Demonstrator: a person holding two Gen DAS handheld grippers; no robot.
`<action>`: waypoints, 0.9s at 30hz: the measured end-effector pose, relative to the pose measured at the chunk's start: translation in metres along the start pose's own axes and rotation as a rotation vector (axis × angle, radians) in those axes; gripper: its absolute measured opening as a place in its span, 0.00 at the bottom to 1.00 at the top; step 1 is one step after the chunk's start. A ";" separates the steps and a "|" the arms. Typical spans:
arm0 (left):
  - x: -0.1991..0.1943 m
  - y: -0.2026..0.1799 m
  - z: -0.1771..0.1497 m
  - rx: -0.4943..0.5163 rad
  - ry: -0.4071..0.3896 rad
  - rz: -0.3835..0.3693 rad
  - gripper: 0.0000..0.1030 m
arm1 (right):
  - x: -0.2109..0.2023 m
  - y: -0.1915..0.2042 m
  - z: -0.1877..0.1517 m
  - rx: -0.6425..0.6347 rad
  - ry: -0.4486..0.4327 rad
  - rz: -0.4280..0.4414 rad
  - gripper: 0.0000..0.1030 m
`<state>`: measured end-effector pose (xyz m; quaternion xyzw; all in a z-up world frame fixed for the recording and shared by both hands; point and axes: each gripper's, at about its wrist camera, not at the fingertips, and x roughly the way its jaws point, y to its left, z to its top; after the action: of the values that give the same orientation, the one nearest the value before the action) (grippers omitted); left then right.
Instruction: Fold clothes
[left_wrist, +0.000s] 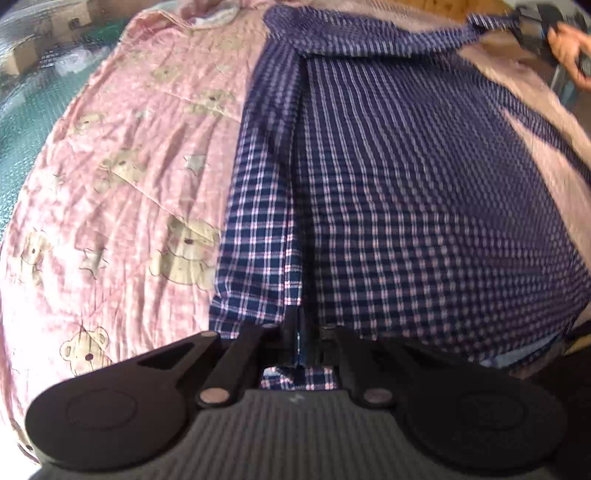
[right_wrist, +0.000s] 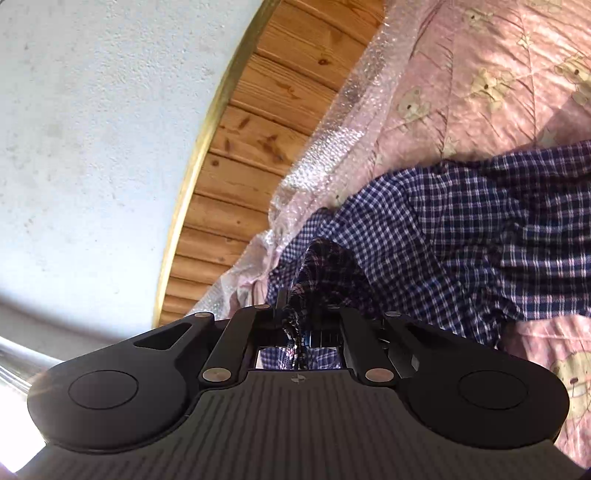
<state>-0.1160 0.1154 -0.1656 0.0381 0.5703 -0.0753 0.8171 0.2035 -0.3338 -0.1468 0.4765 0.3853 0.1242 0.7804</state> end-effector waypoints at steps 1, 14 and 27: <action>0.003 -0.006 -0.002 0.033 0.006 0.013 0.01 | 0.005 0.000 0.003 -0.009 0.002 -0.017 0.04; -0.044 -0.002 -0.018 -0.055 -0.112 0.080 0.29 | 0.000 0.028 -0.042 -0.401 -0.217 -0.471 0.54; -0.007 -0.003 -0.025 -0.017 -0.137 0.054 0.29 | 0.116 0.107 -0.164 -0.572 0.262 -0.001 0.50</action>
<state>-0.1422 0.1162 -0.1676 0.0411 0.5125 -0.0507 0.8562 0.1823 -0.1069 -0.1537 0.2175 0.4323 0.2875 0.8265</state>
